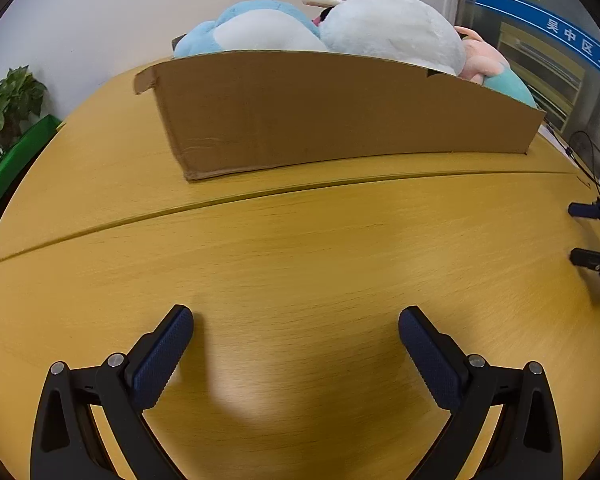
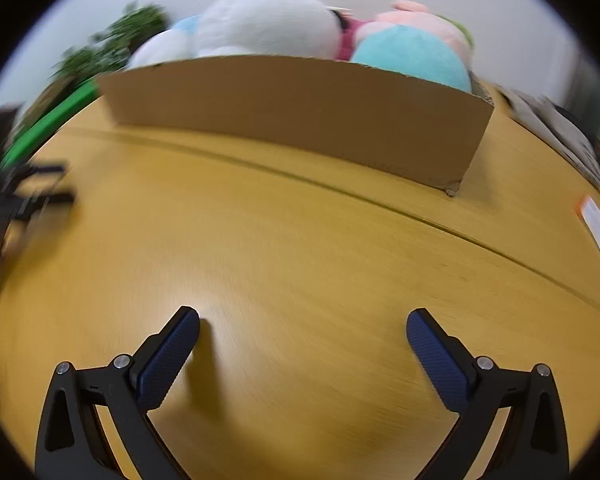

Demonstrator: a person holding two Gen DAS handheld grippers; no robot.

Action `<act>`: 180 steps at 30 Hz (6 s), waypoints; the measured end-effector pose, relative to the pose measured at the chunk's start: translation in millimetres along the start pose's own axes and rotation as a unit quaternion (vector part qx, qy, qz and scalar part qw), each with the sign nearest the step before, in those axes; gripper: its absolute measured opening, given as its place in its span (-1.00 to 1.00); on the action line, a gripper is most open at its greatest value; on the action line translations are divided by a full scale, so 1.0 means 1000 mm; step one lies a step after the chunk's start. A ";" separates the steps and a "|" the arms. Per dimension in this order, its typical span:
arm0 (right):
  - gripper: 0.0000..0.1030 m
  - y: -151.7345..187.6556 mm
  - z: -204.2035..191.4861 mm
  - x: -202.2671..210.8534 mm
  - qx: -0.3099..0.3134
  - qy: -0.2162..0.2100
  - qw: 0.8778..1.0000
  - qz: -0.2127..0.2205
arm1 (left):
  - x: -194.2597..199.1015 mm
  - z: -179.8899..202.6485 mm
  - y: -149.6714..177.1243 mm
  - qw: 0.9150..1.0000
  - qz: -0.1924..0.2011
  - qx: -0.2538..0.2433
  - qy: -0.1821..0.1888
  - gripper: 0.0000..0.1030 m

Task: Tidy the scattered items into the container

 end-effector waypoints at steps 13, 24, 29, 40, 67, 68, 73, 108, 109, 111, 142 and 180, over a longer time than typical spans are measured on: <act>1.00 0.040 0.087 0.036 -0.011 0.040 0.999 -0.003 | -0.004 -0.089 0.002 0.999 0.000 -0.033 0.024 1.00; 1.00 0.051 0.110 0.046 0.052 0.000 0.998 -0.017 | -0.007 -0.093 -0.001 0.998 -0.001 -0.057 0.040 1.00; 1.00 0.052 0.112 0.046 0.054 0.000 0.998 -0.016 | -0.007 -0.093 -0.001 0.998 0.000 -0.057 0.040 1.00; 1.00 0.052 0.113 0.046 0.054 0.001 0.998 -0.016 | -0.007 -0.094 0.000 0.998 0.000 -0.056 0.040 1.00; 1.00 0.052 0.113 0.047 0.054 0.000 0.998 -0.016 | -0.007 -0.093 0.000 0.998 0.000 -0.056 0.040 1.00; 1.00 0.052 0.113 0.047 0.054 0.000 0.998 -0.016 | -0.007 -0.093 0.000 0.998 0.000 -0.056 0.040 1.00; 1.00 0.052 0.113 0.047 0.054 0.000 0.998 -0.016 | -0.007 -0.093 0.000 0.998 0.000 -0.055 0.040 1.00; 1.00 0.053 0.113 0.047 0.055 0.001 0.998 -0.016 | -0.007 -0.094 -0.001 0.998 0.000 -0.054 0.039 1.00; 1.00 0.053 0.113 0.047 0.055 0.001 0.998 -0.016 | -0.007 -0.094 -0.001 0.998 0.000 -0.054 0.039 1.00; 1.00 0.053 0.113 0.047 0.054 0.001 0.998 -0.016 | -0.007 -0.094 -0.001 0.998 0.000 -0.054 0.039 1.00; 1.00 0.053 0.113 0.047 0.055 0.000 0.998 -0.016 | -0.007 -0.093 -0.001 0.998 0.000 -0.051 0.037 1.00; 1.00 0.053 0.113 0.047 0.055 0.001 0.998 -0.015 | -0.007 -0.093 -0.002 0.998 0.000 -0.051 0.036 1.00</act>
Point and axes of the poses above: each gripper's, at about its wrist camera, not at the fingertips, and x roughly against the way its jaws point, z to its right, y to its underside, the point moved 1 cm from there along -x, roughly the way its jaws point, and after that the axes turned 2 degrees about -z, right-handed, at the moved point
